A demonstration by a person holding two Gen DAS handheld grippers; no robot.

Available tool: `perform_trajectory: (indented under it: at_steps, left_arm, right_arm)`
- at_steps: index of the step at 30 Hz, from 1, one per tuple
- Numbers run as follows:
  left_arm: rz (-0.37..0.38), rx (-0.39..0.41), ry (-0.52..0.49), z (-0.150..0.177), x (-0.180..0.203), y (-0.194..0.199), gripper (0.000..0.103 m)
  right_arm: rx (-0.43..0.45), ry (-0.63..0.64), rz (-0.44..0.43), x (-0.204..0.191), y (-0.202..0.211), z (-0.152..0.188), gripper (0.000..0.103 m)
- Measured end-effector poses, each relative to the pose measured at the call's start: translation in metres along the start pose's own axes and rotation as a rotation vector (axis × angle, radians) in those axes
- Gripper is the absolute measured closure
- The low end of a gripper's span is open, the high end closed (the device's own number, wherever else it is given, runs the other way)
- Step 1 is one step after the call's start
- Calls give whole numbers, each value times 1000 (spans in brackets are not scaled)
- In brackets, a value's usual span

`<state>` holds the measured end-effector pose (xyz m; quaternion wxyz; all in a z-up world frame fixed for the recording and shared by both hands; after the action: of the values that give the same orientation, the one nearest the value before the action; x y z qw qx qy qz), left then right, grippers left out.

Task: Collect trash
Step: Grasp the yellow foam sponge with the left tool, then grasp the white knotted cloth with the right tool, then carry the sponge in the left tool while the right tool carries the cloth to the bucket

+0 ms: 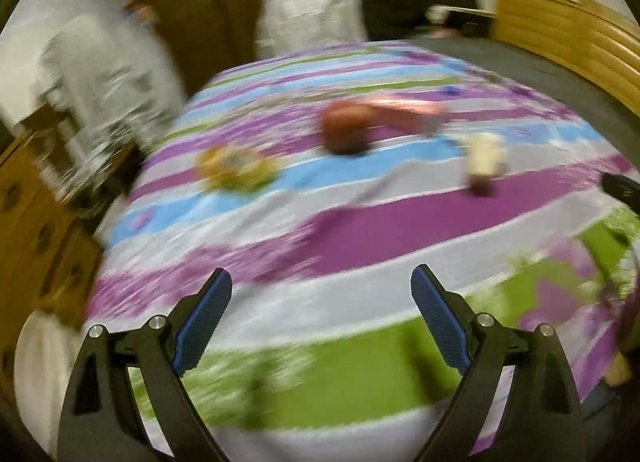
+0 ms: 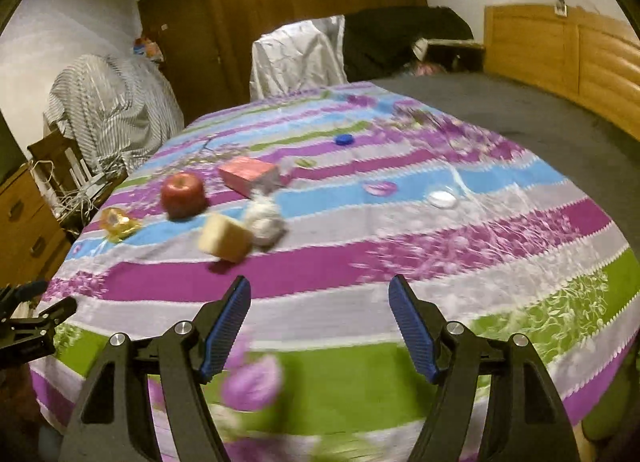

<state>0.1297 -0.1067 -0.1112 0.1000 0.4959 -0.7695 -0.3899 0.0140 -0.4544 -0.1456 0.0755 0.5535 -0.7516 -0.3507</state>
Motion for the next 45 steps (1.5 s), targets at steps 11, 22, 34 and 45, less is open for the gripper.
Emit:
perform_trajectory:
  at_steps: [11,22,34,45]
  left_arm:
    - [209,42,-117,-77,102,-73,24]
    - [392,-7,18,-80,94,-96,73]
    - [62,-45,137,1,-22,-22,73]
    - [-107,-77,208,36,-58,11,73]
  right_arm:
    - [-93,2,-200,20,-49,-46,31]
    - [-135,22,-305,-14,-71,-58,30]
    - [-358,208,-212,-92,-176,-44,64]
    - [-200,207,-262,-115,-73,-14,71]
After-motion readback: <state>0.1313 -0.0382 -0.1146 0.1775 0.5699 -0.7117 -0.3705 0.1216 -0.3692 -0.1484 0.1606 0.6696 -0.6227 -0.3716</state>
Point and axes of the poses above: each gripper's, at about its wrist camera, not at the fingertips, and y roughly against the way its jaws point, x to its right, z to its underside, the point moved 5 cm from there along -y, roughly the way its jaws point, and after that the axes turned 5 degrees about -y, right-handed, at the moved point
